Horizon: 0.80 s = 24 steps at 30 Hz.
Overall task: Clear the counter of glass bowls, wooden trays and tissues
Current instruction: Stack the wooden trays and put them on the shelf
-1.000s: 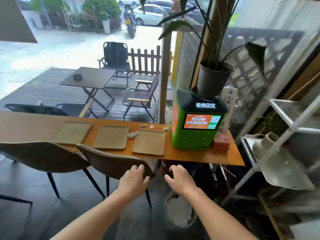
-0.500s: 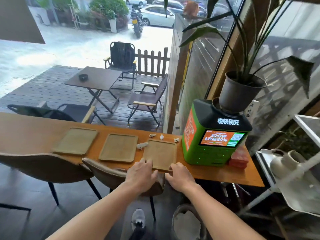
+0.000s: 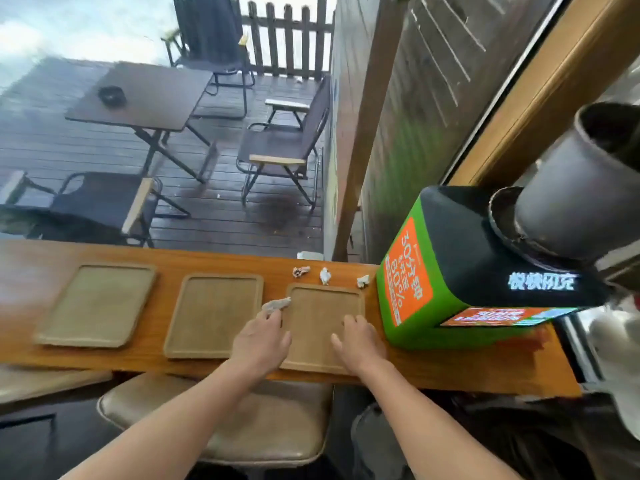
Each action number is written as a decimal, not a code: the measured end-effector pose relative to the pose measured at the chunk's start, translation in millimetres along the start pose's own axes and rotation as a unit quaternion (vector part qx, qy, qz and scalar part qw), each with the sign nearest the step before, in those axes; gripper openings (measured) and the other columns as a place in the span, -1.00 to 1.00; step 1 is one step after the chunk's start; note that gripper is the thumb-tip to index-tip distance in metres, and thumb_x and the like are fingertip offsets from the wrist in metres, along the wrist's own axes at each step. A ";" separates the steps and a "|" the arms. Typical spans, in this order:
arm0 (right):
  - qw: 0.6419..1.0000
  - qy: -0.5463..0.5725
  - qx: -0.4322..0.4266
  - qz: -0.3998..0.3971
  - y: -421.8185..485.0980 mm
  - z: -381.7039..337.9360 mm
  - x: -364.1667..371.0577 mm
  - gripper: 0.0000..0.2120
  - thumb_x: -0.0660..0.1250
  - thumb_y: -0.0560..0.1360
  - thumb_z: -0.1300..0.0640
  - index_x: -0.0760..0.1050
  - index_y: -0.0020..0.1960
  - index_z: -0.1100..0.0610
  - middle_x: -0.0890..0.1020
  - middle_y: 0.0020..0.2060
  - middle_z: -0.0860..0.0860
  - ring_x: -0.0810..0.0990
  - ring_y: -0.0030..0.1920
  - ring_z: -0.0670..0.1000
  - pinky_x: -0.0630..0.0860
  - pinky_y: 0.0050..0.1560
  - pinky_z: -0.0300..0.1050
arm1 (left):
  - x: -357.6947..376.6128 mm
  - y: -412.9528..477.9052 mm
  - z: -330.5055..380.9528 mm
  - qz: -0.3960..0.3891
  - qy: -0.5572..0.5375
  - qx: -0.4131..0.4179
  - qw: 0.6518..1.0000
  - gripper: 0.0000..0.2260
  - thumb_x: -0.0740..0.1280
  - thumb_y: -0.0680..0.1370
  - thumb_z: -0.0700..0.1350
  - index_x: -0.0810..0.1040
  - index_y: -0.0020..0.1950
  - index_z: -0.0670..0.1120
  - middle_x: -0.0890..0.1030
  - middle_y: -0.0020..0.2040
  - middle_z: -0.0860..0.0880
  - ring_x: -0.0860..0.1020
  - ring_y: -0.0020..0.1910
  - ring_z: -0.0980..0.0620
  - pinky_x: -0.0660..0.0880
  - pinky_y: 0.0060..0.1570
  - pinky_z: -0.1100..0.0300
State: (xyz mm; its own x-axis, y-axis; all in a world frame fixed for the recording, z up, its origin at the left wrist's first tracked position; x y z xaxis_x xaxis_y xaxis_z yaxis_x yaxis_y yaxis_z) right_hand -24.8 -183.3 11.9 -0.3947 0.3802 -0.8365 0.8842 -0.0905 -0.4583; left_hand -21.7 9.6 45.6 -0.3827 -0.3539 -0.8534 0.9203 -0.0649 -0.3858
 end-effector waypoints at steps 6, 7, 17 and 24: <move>0.996 0.048 0.076 0.013 16.8 16.4 24.6 -0.45 0.28 0.56 -0.08 0.26 0.46 0.10 0.40 0.32 0.09 0.42 0.28 0.13 0.48 0.21 0.01 | 30.9 31.4 -5.9 0.000 -0.041 -0.046 0.998 -0.58 0.28 0.60 0.05 0.31 0.42 -0.03 0.50 0.33 -0.04 0.56 0.18 -0.05 0.59 0.04 0.04; 0.994 0.058 0.091 0.013 17.7 19.3 29.3 -0.40 0.29 0.56 -0.08 0.21 0.50 0.11 0.38 0.34 0.10 0.41 0.29 0.13 0.47 0.23 0.01 | 36.3 35.2 -6.2 -0.003 -0.047 -0.057 0.997 -0.56 0.28 0.60 0.05 0.29 0.43 -0.03 0.49 0.34 -0.04 0.56 0.19 -0.05 0.59 0.04 0.04; 0.946 0.221 0.236 0.032 34.5 20.3 55.5 -0.24 0.33 0.54 -0.03 0.05 0.59 0.14 0.18 0.49 0.15 0.26 0.44 0.23 0.37 0.36 0.15 | 73.7 63.0 0.2 -0.046 -0.106 -0.196 0.974 -0.43 0.27 0.60 0.11 0.26 0.49 -0.18 0.37 0.43 -0.18 0.46 0.33 -0.16 0.47 0.25 0.00; 0.893 0.321 0.315 -0.009 50.3 40.7 48.6 -0.32 0.41 0.50 -0.08 0.29 0.47 0.22 0.40 0.37 0.20 0.43 0.34 0.23 0.41 0.34 0.14 | 79.2 73.6 -11.7 -0.108 -0.143 -0.234 0.956 -0.31 0.34 0.53 0.20 0.27 0.48 -0.21 0.38 0.40 -0.22 0.42 0.35 -0.20 0.42 0.31 -0.06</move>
State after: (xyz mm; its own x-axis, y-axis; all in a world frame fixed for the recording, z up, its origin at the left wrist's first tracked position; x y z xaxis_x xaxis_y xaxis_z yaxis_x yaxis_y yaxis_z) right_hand -9.7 -206.8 -64.0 -0.0039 0.8176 -0.5758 0.4832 -0.5025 -0.7169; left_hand 14.8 -12.3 -54.4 -0.4597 -0.6245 -0.6315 0.6598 0.2359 -0.7135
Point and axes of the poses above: each hand's wrist, its own y-axis towards the middle knuckle, its own x-axis out of the palm, z = x × y, the point moved 1 cm from there along y, towards the middle knuckle
